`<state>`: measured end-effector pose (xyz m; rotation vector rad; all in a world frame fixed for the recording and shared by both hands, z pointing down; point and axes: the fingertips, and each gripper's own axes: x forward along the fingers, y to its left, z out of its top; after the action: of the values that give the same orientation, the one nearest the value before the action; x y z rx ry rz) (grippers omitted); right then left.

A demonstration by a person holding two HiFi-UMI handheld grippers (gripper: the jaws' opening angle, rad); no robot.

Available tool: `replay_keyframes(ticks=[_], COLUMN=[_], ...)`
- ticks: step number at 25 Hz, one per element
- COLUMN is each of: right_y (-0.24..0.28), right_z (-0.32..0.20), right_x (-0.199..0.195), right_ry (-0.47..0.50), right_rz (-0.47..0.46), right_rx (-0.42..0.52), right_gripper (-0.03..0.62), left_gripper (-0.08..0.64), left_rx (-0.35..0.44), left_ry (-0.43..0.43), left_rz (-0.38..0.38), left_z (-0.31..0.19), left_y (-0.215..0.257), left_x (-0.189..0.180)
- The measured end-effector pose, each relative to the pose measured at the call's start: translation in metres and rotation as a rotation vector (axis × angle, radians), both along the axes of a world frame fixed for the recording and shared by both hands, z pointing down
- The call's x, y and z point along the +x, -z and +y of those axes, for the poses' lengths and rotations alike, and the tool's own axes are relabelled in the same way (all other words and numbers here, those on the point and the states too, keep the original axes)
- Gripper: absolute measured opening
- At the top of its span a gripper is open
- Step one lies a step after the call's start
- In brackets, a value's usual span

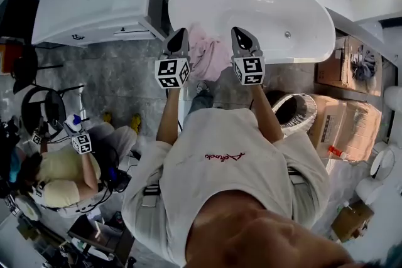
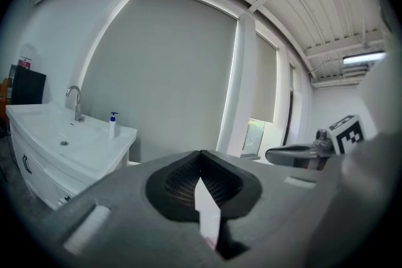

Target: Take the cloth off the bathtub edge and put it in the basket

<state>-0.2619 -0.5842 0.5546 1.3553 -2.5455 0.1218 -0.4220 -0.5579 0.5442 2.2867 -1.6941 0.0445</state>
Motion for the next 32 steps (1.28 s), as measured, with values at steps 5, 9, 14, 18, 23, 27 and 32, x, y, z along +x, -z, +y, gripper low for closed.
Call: replay_keyframes(ticks=[5,9,14,18,23,27,32], right_y=[-0.029,-0.057,-0.100,-0.142,-0.189,-0.228,-0.279], right_z=[-0.011,-0.010,-0.004,0.011,0.022,0.035,0.037], right_x=[-0.023,-0.023,-0.021,-0.018,-0.018,-0.021,-0.026], right_ry=[-0.007,-0.018,-0.025,-0.016,-0.003,0.058,0.109], right_rz=[0.025,0.035,0.042,0.049,0.055,0.005,-0.044], right_rx=[-0.048,-0.118,-0.216,-0.324,-0.433,-0.573,-0.749], right_gripper=[0.006,0.006,0.006,0.006,0.006,0.008,0.296], left_gripper=[0.000,0.000,0.002,0.002,0.005,0.147,0.369], left_rx=[-0.059,-0.118,-0.190,-0.266,-0.352,-0.459,-0.608], left_ry=[-0.027,-0.057,-0.070,-0.064,-0.094,-0.153,-0.227], left_rz=[0.016,0.013,0.000,-0.011,-0.013,-0.021,-0.090], left_z=[-0.018,-0.020,-0.020,-0.008,-0.002,0.003,0.008], left_y=[-0.036,-0.060,-0.097,-0.129,-0.170,-0.215,-0.267], left_x=[-0.020,-0.017,-0.017,-0.015,-0.003,0.013,0.029])
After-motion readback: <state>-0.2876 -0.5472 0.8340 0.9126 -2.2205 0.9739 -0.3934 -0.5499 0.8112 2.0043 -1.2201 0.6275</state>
